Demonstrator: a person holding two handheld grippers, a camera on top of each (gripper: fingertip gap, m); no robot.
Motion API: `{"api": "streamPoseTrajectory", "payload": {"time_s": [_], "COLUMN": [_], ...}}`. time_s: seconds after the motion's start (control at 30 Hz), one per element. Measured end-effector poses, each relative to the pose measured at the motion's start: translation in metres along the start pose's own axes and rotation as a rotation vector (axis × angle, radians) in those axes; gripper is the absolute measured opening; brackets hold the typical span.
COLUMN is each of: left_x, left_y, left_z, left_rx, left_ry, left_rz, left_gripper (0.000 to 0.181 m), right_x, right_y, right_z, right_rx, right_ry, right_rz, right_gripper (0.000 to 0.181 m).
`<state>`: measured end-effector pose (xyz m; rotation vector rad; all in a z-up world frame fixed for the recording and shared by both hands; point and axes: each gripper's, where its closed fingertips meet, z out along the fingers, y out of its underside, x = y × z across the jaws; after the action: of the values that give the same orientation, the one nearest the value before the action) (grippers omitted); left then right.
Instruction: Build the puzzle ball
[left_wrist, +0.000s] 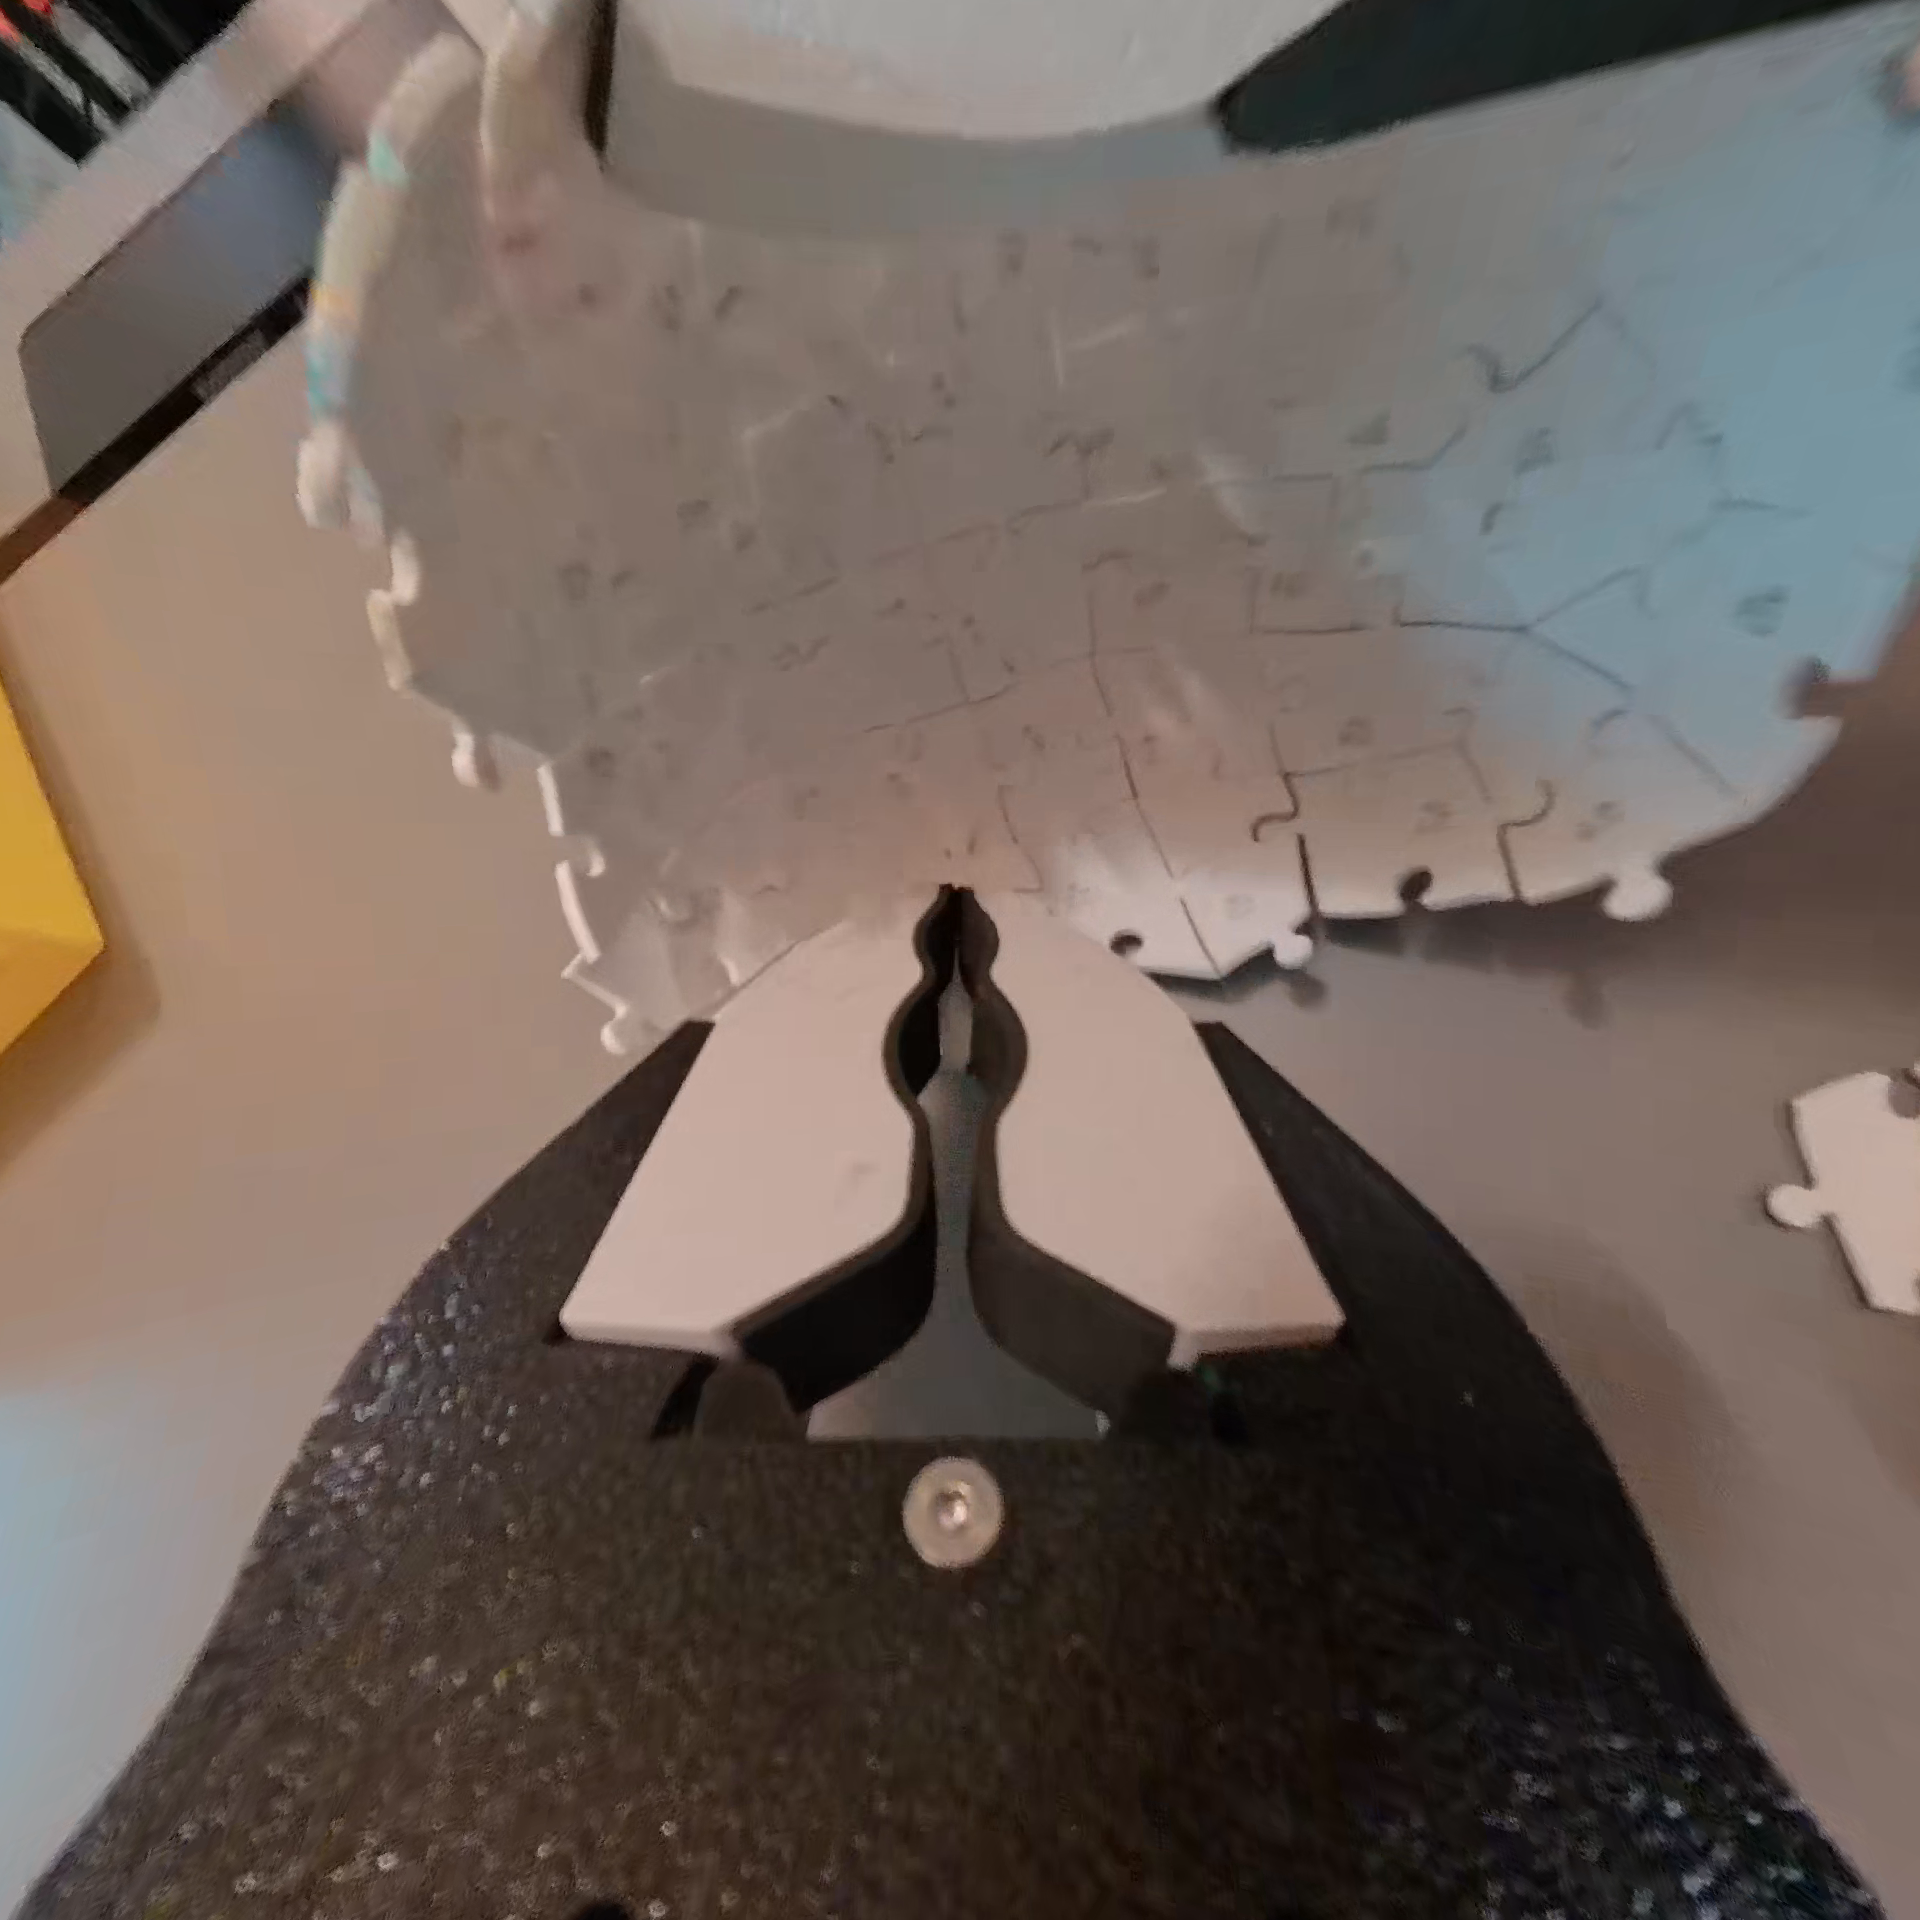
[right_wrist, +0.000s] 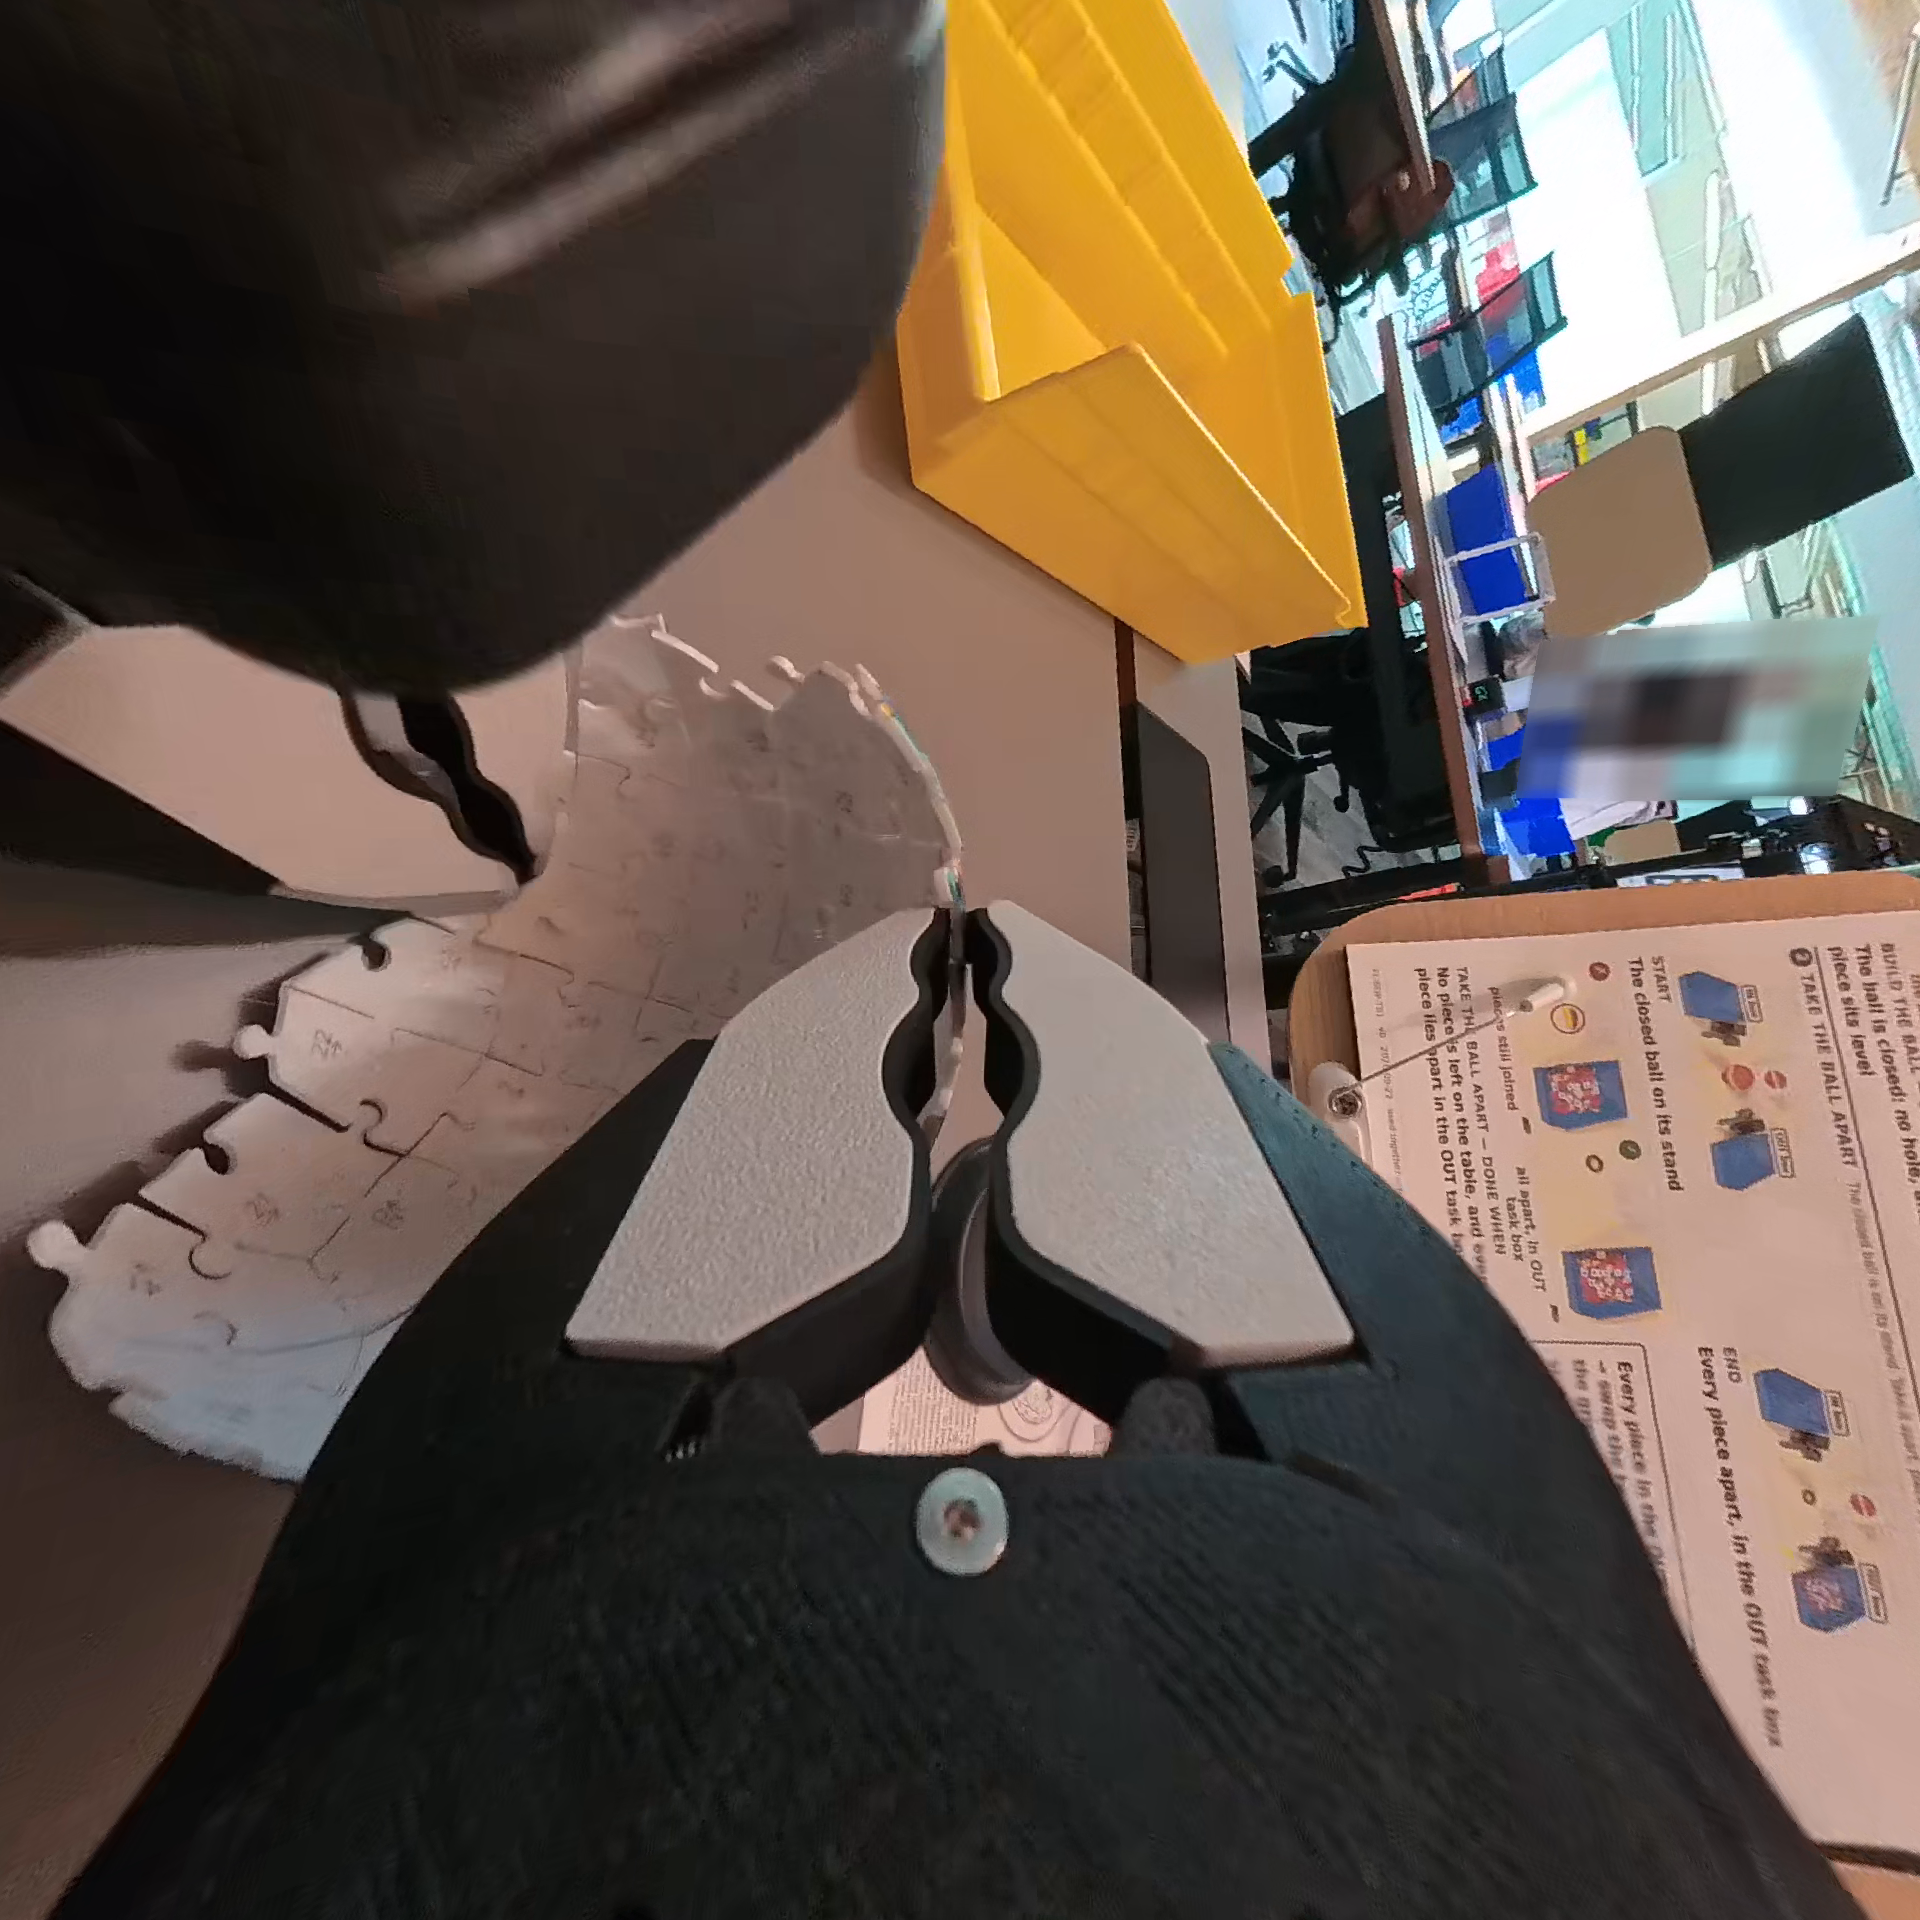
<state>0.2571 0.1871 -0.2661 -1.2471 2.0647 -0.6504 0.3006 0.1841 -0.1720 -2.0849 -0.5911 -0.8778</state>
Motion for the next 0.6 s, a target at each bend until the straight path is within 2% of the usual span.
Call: {"api": "streamPoseTrajectory", "payload": {"time_s": [0.13, 0.6], "left_x": [-0.001, -0.001], "left_y": [0.001, 0.002], "left_z": [0.001, 0.005], "left_rx": [-0.005, 0.007], "left_ry": [0.037, 0.022], "left_rz": [-0.078, -0.049], "left_gripper": [0.000, 0.000], "right_x": [0.000, -0.006], "right_y": [-0.001, -0.022], "right_z": [0.002, 0.004], "right_rx": [0.000, 0.037], "right_ry": [-0.014, -0.027], "right_rz": [0.007, 0.052], "right_gripper": [0.004, 0.005]}}
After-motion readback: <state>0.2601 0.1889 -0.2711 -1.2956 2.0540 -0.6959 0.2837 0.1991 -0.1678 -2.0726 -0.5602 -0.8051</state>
